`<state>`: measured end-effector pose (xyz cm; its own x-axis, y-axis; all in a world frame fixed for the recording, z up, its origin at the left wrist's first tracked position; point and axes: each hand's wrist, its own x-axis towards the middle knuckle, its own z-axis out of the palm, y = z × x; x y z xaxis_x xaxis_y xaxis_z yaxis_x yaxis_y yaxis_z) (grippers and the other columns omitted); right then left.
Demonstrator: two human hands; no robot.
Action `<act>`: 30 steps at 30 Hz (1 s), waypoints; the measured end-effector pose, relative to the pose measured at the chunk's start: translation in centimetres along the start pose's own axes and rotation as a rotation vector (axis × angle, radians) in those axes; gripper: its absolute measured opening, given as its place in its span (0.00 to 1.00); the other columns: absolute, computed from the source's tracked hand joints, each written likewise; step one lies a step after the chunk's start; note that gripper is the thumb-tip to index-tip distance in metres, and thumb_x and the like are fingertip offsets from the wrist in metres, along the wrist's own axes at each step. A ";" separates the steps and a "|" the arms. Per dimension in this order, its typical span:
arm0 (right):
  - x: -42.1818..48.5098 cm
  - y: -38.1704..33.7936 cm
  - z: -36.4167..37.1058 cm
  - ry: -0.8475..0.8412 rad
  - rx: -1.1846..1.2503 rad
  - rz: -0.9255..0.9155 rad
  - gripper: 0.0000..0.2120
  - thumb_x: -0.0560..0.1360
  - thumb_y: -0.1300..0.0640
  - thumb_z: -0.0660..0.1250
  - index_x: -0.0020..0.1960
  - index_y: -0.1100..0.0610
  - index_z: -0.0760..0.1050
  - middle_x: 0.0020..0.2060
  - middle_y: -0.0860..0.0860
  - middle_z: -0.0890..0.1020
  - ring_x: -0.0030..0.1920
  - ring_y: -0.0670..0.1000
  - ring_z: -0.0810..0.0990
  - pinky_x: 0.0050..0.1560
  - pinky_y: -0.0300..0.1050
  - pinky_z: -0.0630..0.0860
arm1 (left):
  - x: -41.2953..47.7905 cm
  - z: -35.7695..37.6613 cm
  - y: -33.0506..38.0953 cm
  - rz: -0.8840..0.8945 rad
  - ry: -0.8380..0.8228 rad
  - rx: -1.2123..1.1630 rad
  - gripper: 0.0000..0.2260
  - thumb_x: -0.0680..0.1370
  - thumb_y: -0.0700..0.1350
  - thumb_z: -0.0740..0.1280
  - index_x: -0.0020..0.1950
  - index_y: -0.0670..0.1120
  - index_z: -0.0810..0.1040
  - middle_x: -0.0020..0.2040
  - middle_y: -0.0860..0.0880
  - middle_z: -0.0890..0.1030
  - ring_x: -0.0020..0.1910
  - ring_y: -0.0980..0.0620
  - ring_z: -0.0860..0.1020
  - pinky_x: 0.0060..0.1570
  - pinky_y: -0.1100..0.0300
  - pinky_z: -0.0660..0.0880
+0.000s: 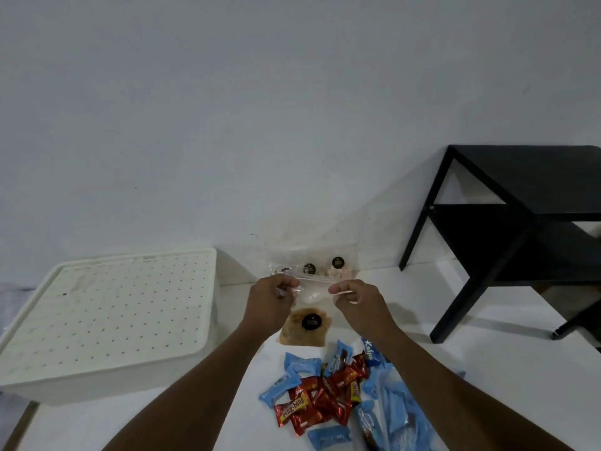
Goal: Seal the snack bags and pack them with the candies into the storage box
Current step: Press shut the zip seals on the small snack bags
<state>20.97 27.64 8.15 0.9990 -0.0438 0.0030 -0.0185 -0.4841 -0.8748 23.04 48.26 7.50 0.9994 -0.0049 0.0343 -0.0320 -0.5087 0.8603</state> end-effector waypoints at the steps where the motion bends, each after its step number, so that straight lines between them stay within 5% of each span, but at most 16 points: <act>1: 1.0 0.9 -0.1 -0.019 -0.014 0.010 0.10 0.75 0.64 0.68 0.48 0.50 0.82 0.51 0.45 0.82 0.46 0.40 0.81 0.46 0.30 0.74 | 0.6 0.7 -0.5 -0.006 -0.008 0.021 0.08 0.75 0.41 0.70 0.46 0.55 0.84 0.43 0.55 0.84 0.41 0.51 0.85 0.44 0.46 0.83; 5: 5.2 4.1 -0.4 -0.068 -0.054 0.061 0.10 0.75 0.64 0.67 0.50 0.51 0.81 0.55 0.49 0.82 0.48 0.45 0.81 0.51 0.34 0.76 | 3.2 4.0 -1.5 -0.065 -0.040 0.064 0.07 0.75 0.43 0.71 0.52 0.51 0.84 0.48 0.51 0.85 0.44 0.52 0.83 0.50 0.57 0.81; 8: 8.9 6.0 -0.9 -0.091 -0.085 0.087 0.09 0.76 0.64 0.67 0.52 0.55 0.81 0.55 0.50 0.82 0.50 0.48 0.81 0.51 0.35 0.75 | 5.7 6.7 -2.2 -0.089 -0.063 0.104 0.10 0.78 0.42 0.69 0.58 0.47 0.82 0.50 0.51 0.83 0.41 0.62 0.78 0.42 0.79 0.69; 10: 10.7 6.6 -1.2 -0.103 -0.089 0.115 0.09 0.76 0.63 0.67 0.53 0.55 0.81 0.54 0.48 0.81 0.52 0.49 0.81 0.55 0.40 0.76 | 6.9 7.8 -2.5 -0.100 -0.086 0.100 0.10 0.79 0.40 0.68 0.59 0.44 0.81 0.49 0.52 0.80 0.41 0.65 0.76 0.40 0.82 0.67; 14: 14.6 8.3 -1.3 -0.129 -0.095 0.175 0.11 0.75 0.63 0.66 0.55 0.53 0.80 0.55 0.49 0.82 0.56 0.49 0.81 0.57 0.44 0.77 | 10.2 10.2 -3.5 -0.177 -0.117 0.075 0.13 0.77 0.37 0.68 0.61 0.44 0.80 0.51 0.51 0.82 0.51 0.52 0.81 0.51 0.74 0.71; 17: 16.5 8.8 -1.4 -0.149 -0.088 0.183 0.14 0.75 0.63 0.65 0.59 0.53 0.79 0.59 0.49 0.81 0.60 0.49 0.78 0.58 0.42 0.74 | 12.2 11.1 -4.0 -0.208 -0.142 0.103 0.17 0.76 0.36 0.68 0.64 0.46 0.78 0.57 0.52 0.81 0.52 0.55 0.79 0.49 0.84 0.63; 20: 17.8 8.6 -1.6 -0.174 -0.125 0.185 0.16 0.76 0.61 0.64 0.63 0.52 0.77 0.68 0.49 0.75 0.67 0.51 0.73 0.61 0.42 0.71 | 13.8 11.5 -4.3 -0.261 -0.182 0.052 0.21 0.75 0.40 0.71 0.68 0.50 0.75 0.64 0.51 0.79 0.61 0.52 0.79 0.60 0.69 0.70; 25: 17.0 8.8 -1.7 -0.152 -0.109 0.218 0.14 0.76 0.60 0.64 0.61 0.52 0.78 0.58 0.49 0.77 0.61 0.51 0.75 0.53 0.41 0.70 | 12.9 11.3 -3.9 -0.270 -0.215 0.127 0.24 0.77 0.42 0.70 0.72 0.51 0.72 0.67 0.49 0.77 0.59 0.51 0.78 0.52 0.74 0.67; 30: 13.0 9.0 -1.3 -0.202 -0.114 0.301 0.17 0.75 0.57 0.66 0.64 0.54 0.78 0.62 0.52 0.80 0.63 0.54 0.77 0.61 0.46 0.74 | 9.2 10.3 -3.9 -0.277 -0.345 0.149 0.27 0.78 0.46 0.70 0.76 0.49 0.67 0.74 0.47 0.70 0.71 0.47 0.72 0.69 0.55 0.69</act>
<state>33.75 21.62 0.97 0.9357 -0.0309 -0.3515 -0.3053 -0.5705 -0.7625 32.52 41.29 -0.78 0.9168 -0.1248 -0.3793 0.2137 -0.6490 0.7301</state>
